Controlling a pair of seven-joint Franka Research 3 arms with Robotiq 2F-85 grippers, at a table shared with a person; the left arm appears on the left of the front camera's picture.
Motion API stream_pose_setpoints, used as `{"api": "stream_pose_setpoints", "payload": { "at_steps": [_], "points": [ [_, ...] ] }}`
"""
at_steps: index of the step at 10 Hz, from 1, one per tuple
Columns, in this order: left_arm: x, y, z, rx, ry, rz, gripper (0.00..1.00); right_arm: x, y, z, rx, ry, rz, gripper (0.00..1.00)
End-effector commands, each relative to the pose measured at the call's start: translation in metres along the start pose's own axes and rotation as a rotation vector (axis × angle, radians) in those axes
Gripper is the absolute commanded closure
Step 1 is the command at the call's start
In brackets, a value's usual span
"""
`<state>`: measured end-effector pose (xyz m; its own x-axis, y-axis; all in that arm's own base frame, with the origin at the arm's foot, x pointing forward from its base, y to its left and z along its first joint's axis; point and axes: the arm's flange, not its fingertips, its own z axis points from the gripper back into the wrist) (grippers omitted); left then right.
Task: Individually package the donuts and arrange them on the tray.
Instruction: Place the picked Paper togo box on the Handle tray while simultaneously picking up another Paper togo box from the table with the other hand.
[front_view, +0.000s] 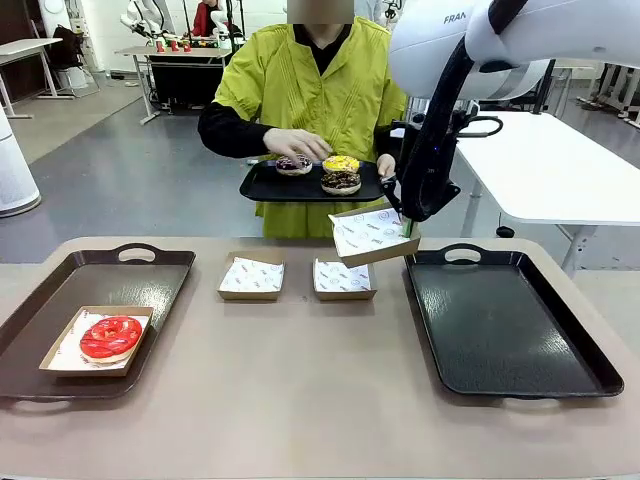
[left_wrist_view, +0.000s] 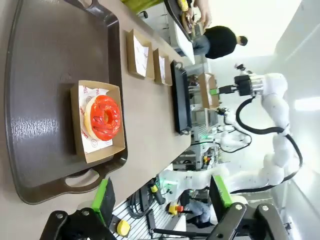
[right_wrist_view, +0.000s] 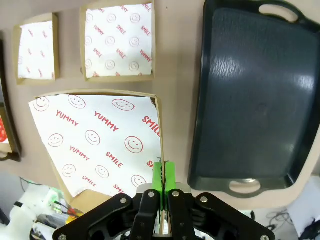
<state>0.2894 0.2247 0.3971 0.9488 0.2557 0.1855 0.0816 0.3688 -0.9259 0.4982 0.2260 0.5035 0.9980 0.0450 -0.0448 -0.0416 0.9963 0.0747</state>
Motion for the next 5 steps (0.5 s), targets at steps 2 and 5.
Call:
{"api": "stream_pose_setpoints", "payload": {
  "at_steps": [2, 5],
  "points": [
    [0.008, 0.005, 0.0, -0.025, -0.015, 0.002, 0.01, 0.03, -0.008, -0.008, -0.016, -0.029, -0.026, 1.0],
    [0.004, 0.007, 0.002, -0.015, -0.006, 0.026, 0.01, 0.025, -0.01, -0.013, 0.011, -0.007, -0.024, 1.0]
  ]
}}
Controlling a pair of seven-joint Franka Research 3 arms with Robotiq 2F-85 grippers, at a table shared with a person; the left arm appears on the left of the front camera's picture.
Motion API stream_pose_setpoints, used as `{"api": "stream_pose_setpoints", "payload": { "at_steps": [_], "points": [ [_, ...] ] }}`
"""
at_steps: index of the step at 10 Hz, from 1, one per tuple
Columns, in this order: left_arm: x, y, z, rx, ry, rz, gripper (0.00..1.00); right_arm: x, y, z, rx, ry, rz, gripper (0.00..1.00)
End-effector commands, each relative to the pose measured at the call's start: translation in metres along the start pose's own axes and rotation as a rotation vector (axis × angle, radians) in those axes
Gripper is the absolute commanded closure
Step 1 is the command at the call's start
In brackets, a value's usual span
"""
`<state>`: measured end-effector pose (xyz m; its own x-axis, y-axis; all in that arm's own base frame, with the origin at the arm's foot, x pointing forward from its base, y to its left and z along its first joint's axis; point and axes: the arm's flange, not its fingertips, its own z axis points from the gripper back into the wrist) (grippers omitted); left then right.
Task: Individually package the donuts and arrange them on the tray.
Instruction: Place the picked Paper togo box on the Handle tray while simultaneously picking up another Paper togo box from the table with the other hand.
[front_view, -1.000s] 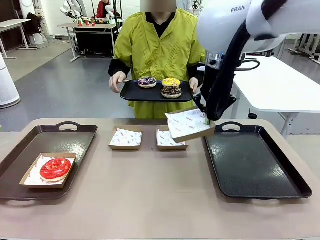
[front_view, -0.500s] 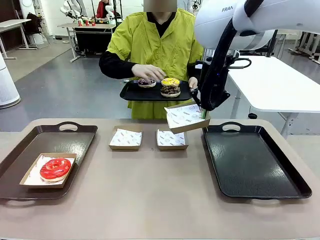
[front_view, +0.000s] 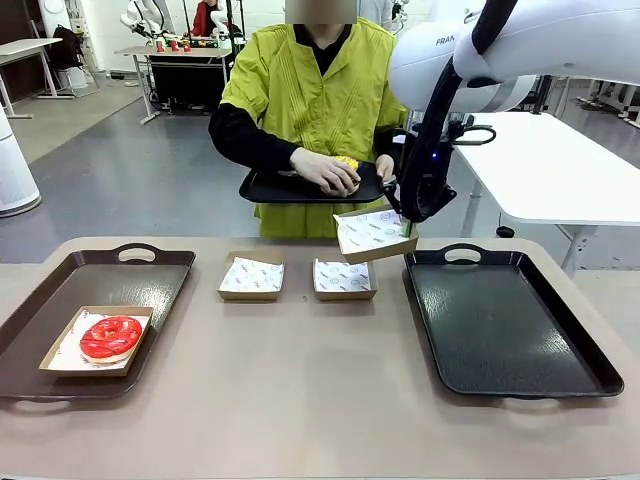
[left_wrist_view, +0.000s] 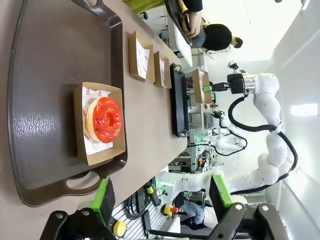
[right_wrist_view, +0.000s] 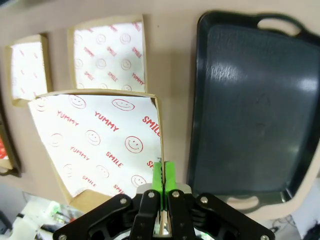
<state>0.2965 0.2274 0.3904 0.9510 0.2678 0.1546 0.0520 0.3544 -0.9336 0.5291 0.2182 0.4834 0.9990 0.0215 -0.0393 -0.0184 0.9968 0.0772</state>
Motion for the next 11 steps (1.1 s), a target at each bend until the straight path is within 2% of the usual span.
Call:
{"api": "stream_pose_setpoints", "payload": {
  "at_steps": [1, 11],
  "points": [
    [-0.0023, -0.0003, 0.0043, -0.009, -0.006, -0.008, 0.01, -0.0059, 0.0004, 0.0049, 0.008, 0.0, -0.001, 1.0],
    [-0.0023, -0.0003, 0.0043, -0.009, -0.006, -0.008, 0.01, -0.0059, 0.0004, 0.0049, 0.008, 0.0, -0.001, 1.0]
  ]
}}
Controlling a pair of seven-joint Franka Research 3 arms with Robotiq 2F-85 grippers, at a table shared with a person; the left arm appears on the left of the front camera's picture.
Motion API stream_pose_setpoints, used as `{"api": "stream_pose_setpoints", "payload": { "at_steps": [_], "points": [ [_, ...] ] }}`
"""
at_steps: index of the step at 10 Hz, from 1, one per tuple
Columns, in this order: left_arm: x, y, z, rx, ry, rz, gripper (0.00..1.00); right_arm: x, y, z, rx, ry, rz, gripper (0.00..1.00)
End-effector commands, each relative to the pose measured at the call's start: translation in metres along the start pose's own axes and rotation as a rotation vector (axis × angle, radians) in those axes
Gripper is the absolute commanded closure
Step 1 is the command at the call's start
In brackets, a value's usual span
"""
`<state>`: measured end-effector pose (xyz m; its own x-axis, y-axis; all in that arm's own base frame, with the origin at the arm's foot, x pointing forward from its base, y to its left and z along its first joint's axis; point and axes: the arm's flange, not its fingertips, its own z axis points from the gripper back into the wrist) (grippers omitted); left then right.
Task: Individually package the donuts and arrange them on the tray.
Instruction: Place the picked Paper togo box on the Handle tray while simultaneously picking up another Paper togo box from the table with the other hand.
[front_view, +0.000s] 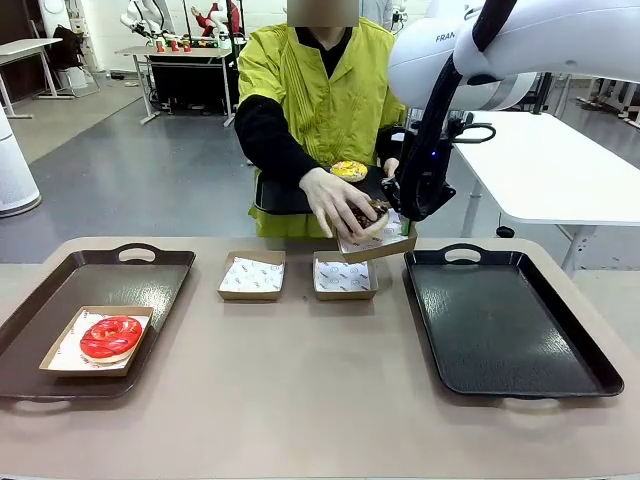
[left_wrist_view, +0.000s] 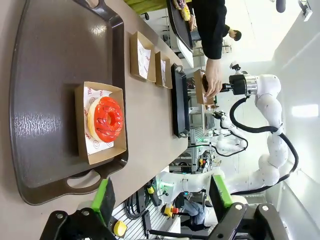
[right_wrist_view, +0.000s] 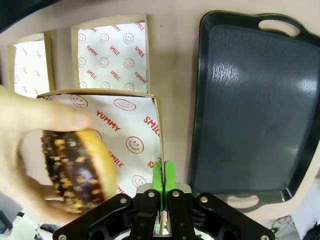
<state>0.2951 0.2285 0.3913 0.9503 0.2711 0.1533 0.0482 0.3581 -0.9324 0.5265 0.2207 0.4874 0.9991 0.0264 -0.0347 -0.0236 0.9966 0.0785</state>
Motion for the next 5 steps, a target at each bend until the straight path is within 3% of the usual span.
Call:
{"api": "stream_pose_setpoints", "payload": {
  "at_steps": [1, 5],
  "points": [
    [-0.0014, 0.0002, 0.0026, -0.014, -0.003, -0.01, 0.01, -0.0033, -0.0024, 0.0012, 0.006, 0.005, -0.006, 1.0],
    [-0.0014, 0.0002, 0.0026, -0.014, -0.003, -0.01, 0.01, -0.0033, -0.0024, 0.0012, 0.006, 0.005, -0.006, 1.0]
  ]
}}
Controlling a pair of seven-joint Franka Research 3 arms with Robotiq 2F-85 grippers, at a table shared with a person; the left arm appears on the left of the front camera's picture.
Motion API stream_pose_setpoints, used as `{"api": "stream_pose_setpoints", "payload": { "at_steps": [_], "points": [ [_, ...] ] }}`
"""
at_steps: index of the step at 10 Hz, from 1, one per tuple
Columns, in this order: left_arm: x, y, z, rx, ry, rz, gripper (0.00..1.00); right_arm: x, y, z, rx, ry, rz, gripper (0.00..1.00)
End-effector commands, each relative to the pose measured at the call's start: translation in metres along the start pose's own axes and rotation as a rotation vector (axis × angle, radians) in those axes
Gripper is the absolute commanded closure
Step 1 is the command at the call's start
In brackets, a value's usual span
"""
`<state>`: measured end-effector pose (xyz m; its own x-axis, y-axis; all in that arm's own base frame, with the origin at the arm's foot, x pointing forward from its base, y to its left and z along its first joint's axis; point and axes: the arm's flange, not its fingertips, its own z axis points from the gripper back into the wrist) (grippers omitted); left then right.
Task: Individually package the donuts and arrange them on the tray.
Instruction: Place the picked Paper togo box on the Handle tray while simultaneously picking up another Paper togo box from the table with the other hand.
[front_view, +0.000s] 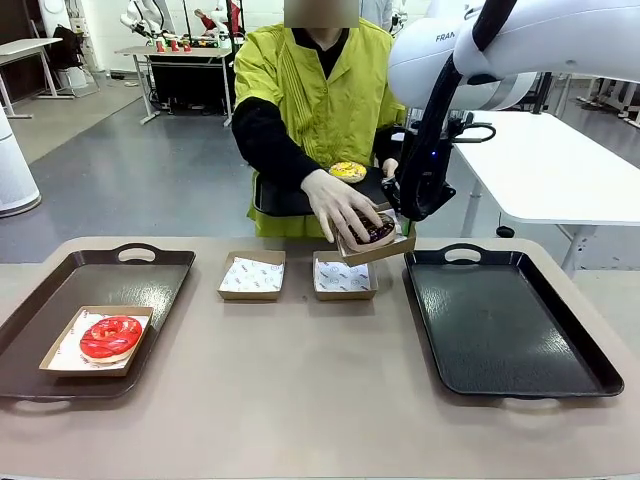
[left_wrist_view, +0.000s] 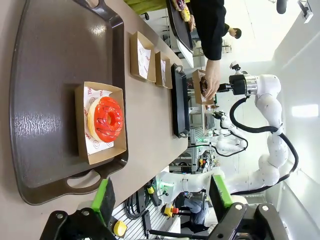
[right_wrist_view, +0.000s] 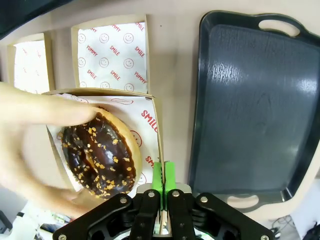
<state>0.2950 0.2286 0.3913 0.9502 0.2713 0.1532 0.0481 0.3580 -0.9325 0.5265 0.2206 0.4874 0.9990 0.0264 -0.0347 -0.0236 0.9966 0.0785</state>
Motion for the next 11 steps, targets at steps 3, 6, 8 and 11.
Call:
{"api": "stream_pose_setpoints", "payload": {
  "at_steps": [3, 6, 8, 11],
  "points": [
    [-0.001, 0.0, 0.002, -0.014, -0.003, -0.01, 0.01, -0.003, -0.002, 0.001, 0.006, 0.005, -0.006, 1.0],
    [-0.001, 0.0, 0.002, -0.014, -0.003, -0.01, 0.01, -0.003, -0.002, 0.001, 0.006, 0.005, -0.006, 1.0],
    [0.0, 0.0, 0.0, 0.0, 0.0, 0.0, 0.01, 0.0, 0.0, 0.0, 0.0, 0.0, 0.0, 0.98],
    [0.036, -0.056, -0.036, 0.089, 0.094, -0.027, 0.01, -0.032, -0.069, 0.007, -0.031, -0.016, 0.005, 0.98]
  ]
}}
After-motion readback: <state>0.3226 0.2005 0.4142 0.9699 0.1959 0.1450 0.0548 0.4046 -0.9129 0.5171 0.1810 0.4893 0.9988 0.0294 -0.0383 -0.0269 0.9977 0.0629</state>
